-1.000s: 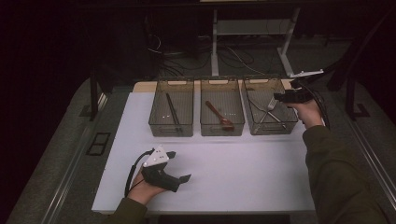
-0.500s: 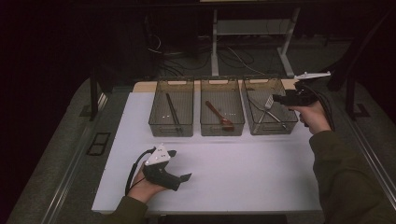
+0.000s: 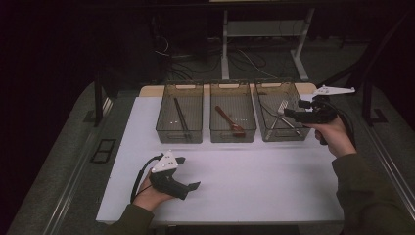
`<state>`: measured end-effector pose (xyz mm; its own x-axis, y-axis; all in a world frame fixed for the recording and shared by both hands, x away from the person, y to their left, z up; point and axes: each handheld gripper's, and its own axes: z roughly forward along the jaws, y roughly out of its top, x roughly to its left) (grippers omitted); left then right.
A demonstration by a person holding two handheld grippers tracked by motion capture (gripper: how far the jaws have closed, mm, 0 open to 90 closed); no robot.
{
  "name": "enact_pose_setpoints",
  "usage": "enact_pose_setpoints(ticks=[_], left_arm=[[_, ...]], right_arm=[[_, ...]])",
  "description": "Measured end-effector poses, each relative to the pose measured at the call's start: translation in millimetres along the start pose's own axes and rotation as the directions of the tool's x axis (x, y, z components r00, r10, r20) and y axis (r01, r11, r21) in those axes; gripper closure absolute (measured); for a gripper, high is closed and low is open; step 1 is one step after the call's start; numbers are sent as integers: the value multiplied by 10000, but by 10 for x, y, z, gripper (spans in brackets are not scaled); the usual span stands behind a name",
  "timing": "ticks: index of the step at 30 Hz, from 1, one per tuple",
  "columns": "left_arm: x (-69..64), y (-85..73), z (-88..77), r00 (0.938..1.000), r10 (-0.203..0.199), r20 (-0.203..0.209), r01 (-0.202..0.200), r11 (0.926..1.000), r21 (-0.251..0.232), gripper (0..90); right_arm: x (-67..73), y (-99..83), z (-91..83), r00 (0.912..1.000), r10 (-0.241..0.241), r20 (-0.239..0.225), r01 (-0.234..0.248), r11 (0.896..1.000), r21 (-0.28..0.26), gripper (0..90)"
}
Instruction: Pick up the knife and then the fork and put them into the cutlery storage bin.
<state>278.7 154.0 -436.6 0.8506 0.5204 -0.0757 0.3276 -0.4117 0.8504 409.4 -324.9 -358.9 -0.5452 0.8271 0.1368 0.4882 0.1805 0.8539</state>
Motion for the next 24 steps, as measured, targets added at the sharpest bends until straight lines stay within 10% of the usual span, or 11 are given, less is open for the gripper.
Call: enact_pose_setpoints(ticks=[24], left_arm=[[8, -23, -83, 10000, -9, -45, 8, 10000, -53, 0]], right_arm=[[607, -581, -327, 9908, -697, -1160, 609, 9951, -779, 162]])
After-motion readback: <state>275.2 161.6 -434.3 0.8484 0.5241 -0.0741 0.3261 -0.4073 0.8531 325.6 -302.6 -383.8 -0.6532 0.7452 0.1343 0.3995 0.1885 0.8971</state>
